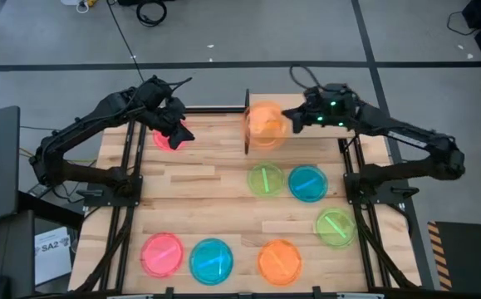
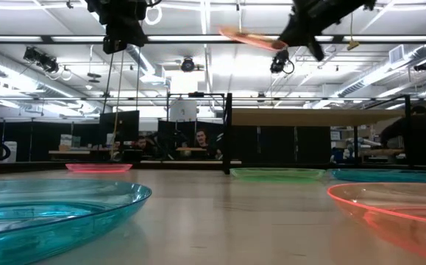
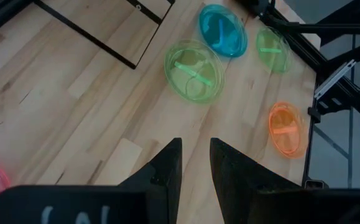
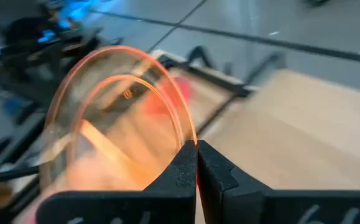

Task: Place and stack plates onto a shelf
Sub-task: Put the top orange plate on the shelf

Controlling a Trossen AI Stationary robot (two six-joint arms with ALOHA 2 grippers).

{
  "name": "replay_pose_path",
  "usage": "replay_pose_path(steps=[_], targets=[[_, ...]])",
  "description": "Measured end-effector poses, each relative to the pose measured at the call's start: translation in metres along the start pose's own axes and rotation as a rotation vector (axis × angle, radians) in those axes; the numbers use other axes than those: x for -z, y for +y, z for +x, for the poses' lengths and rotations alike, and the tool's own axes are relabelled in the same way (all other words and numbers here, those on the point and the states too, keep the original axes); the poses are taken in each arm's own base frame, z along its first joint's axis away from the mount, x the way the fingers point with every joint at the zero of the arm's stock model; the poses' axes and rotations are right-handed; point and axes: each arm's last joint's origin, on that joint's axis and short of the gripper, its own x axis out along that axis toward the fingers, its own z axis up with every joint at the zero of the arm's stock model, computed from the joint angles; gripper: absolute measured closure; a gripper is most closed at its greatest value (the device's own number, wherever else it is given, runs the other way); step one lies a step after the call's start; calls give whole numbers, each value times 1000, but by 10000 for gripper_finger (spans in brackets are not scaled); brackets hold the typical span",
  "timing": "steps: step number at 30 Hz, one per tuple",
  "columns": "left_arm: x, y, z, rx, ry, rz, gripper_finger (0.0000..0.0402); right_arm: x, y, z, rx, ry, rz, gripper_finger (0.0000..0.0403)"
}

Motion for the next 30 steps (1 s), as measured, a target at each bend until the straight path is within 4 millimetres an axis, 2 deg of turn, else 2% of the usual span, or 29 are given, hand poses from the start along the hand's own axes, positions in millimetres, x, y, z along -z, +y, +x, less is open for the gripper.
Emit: replay_pose_path(steps=[5, 10, 21, 30], targets=[[0, 0, 0, 0, 0, 0, 312, -1, -19, -35, 187, -36, 31, 396], [0, 0, 0, 0, 0, 0, 312, 4, -33, -55, 362, -35, 63, 396], [0, 0, 0, 0, -1, -5, 312, 20, -59, -69, 744, 81, 81, 396], [0, 0, 0, 0, -1, -11, 312, 19, -71, -76, 889, 62, 113, 396]])
